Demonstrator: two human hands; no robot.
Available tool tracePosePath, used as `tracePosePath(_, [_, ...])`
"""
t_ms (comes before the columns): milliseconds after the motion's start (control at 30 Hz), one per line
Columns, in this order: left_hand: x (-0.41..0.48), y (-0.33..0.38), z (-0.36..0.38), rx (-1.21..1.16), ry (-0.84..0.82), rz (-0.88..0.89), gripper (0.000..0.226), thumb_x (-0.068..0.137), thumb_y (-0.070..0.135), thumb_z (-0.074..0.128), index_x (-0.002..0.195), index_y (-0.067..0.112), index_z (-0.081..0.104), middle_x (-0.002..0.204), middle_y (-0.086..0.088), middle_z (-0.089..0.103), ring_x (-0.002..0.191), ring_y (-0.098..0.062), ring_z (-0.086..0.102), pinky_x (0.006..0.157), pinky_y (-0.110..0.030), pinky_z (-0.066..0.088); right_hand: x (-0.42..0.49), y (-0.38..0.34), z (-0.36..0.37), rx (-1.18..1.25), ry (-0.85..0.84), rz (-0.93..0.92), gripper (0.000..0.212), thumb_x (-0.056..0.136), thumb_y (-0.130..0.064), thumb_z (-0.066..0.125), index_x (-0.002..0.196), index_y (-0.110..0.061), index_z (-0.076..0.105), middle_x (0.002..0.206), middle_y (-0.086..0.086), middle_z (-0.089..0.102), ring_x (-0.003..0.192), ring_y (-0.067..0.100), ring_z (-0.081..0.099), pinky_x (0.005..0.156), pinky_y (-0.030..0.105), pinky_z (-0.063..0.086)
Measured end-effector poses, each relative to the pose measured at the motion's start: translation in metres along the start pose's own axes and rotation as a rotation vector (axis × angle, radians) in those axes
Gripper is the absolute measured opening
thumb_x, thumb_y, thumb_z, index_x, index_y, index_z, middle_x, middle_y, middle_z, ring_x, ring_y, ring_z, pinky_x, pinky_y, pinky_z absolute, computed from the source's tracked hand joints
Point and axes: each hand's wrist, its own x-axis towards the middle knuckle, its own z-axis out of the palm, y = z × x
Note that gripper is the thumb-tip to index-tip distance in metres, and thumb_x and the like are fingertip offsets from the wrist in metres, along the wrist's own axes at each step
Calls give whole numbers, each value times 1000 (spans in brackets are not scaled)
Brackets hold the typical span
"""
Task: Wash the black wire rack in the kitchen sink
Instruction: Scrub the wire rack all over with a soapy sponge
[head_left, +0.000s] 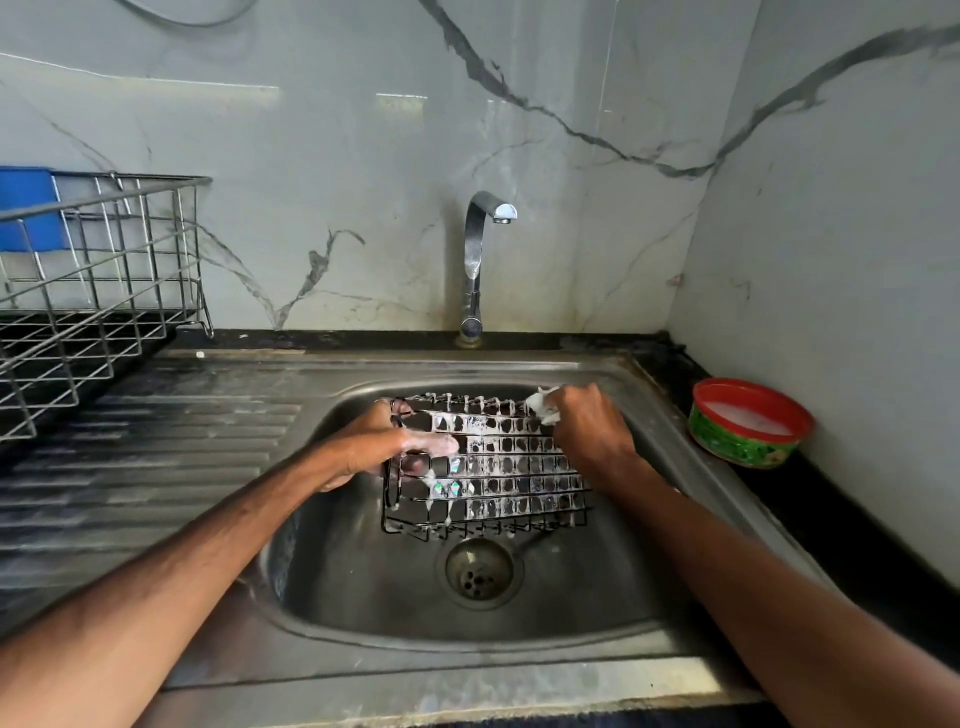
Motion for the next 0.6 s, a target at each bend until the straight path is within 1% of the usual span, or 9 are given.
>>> tracePosePath(33, [1, -1, -1, -18, 21, 5, 70, 65, 60, 86, 119, 17, 73, 113, 2, 78, 88, -5, 72, 91, -26, 55, 2, 3, 1, 17, 10, 26, 39, 89, 4, 61, 123, -11, 69, 106, 17, 72, 95, 31, 69, 85, 40, 57])
tracePosePath(67, [2, -1, -2, -36, 41, 15, 76, 65, 56, 90, 123, 12, 67, 109, 2, 79, 90, -9, 74, 94, -34, 56, 4, 7, 2, 32, 21, 45, 39, 89, 5, 60, 123, -10, 69, 106, 18, 72, 95, 32, 69, 85, 41, 58])
tracePosePath(133, [3, -1, -4, -27, 59, 12, 104, 59, 58, 95, 134, 0, 52, 106, 4, 79, 94, -12, 75, 88, -37, 57, 4, 11, 3, 50, 32, 51, 40, 88, 6, 60, 123, -10, 70, 105, 19, 72, 93, 33, 70, 84, 42, 59])
tracePosePath(200, [5, -2, -3, -20, 69, 14, 110, 58, 54, 98, 137, -1, 45, 106, 0, 79, 88, -13, 76, 82, -34, 59, 3, 13, 3, 58, 44, 59, 40, 87, 6, 59, 122, -10, 70, 108, 20, 71, 97, 35, 69, 87, 43, 57])
tracePosePath(300, [3, 1, -2, 15, 146, 13, 87, 67, 39, 96, 131, 11, 44, 115, -2, 70, 67, 0, 72, 62, -14, 54, 2, 18, 4, 32, 32, 82, 38, 90, 2, 57, 124, -10, 68, 117, 22, 66, 109, 38, 63, 92, 42, 53])
tracePosePath(333, [5, 0, -2, 31, 173, 16, 86, 68, 37, 96, 131, 12, 44, 115, -2, 68, 65, 0, 70, 58, -12, 51, 2, 18, 4, 29, 24, 90, 38, 90, 2, 57, 124, -10, 68, 117, 22, 66, 110, 38, 63, 92, 41, 53])
tracePosePath(433, [6, -1, -1, 29, 189, 21, 90, 65, 33, 97, 134, 10, 42, 114, -2, 65, 70, -4, 70, 59, -15, 53, 3, 17, 6, 107, 61, 150, 38, 86, 1, 58, 121, -8, 71, 115, 21, 70, 107, 37, 66, 93, 40, 54])
tracePosePath(500, [7, -2, -2, 30, 196, 21, 96, 61, 37, 98, 134, 10, 44, 112, -1, 66, 75, -6, 70, 63, -21, 55, 4, 20, 7, 223, 102, 242, 35, 85, 0, 59, 116, -5, 72, 113, 20, 71, 105, 35, 67, 92, 38, 54])
tracePosePath(600, [1, -2, -4, 192, 227, 43, 95, 57, 49, 97, 131, 19, 46, 109, 12, 65, 86, 2, 64, 67, -10, 45, 4, 30, 9, 324, 98, 340, 26, 90, -3, 60, 115, 3, 68, 117, 21, 69, 110, 34, 64, 91, 33, 48])
